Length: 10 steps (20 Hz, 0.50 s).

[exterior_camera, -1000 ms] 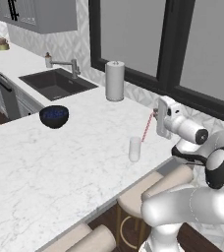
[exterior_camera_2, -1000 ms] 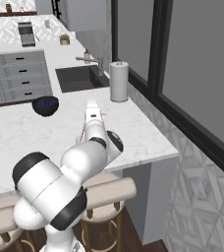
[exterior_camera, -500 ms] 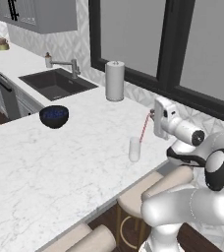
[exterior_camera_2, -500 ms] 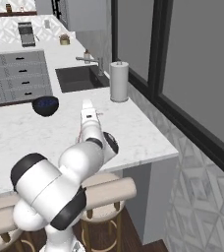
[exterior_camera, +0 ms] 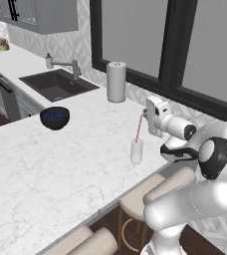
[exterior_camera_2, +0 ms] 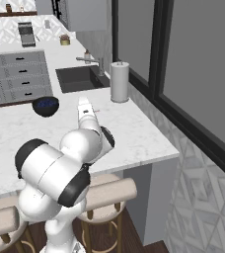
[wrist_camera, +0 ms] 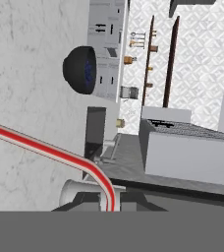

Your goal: Take a straw from the drawer in front and place it inside the glass cup on the dining counter.

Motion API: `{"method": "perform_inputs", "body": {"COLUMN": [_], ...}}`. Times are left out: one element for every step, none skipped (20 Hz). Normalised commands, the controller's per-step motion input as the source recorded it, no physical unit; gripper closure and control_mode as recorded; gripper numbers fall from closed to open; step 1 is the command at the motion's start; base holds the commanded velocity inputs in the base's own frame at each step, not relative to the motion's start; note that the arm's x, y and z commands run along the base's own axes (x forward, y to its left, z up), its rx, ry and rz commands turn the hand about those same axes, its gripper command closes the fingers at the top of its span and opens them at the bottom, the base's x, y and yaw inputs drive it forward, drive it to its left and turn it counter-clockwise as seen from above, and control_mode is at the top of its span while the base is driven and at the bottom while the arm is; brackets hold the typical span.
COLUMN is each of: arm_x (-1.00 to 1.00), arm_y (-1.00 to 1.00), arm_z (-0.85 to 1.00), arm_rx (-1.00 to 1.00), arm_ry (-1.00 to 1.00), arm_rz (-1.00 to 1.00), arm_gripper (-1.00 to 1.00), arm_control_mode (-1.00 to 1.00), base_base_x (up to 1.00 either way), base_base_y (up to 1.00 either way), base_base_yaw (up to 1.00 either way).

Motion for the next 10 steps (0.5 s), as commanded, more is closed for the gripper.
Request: {"method": "perform_inputs", "body": {"arm_x": [0.26,0.29,0.31,0.28,0.22,0.15,0.2,0.29,0.32,0.29], "arm_y": [0.0,0.0,-0.06,-0.1,-0.19,-0.19,-0.23,-0.22,-0.19,-0.19], "arm_z": [-0.37,-0.41,-0.42,-0.44,-0.44,-0.49,-0.46,-0.36,-0.33,-0.29], "arm_rx": [0.0,0.0,0.01,0.01,0.02,0.01,0.03,0.04,0.05,0.06], "arm_ry": [-0.12,-0.14,-0.15,-0.15,-0.16,-0.18,-0.18,-0.17,-0.16,-0.16], "arm_rz": [0.15,0.16,0.17,0.17,0.16,0.15,0.15,0.16,0.16,0.15], "arm_gripper": [1.0,1.0,1.0,1.0,1.0,1.0,1.0,1.0,1.0,1.0], "arm_control_mode": [-1.0,-1.0,-1.0,-1.0,-1.0,-1.0,-1.0,-1.0,-1.0,-1.0], "base_base_x": [0.0,0.0,0.0,0.0,0.0,0.0,0.0,0.0,0.0,0.0], "base_base_y": [0.0,0.0,0.0,0.0,0.0,0.0,0.0,0.0,0.0,0.0], "base_base_yaw": [0.0,0.0,0.0,0.0,0.0,0.0,0.0,0.0,0.0,0.0]}}
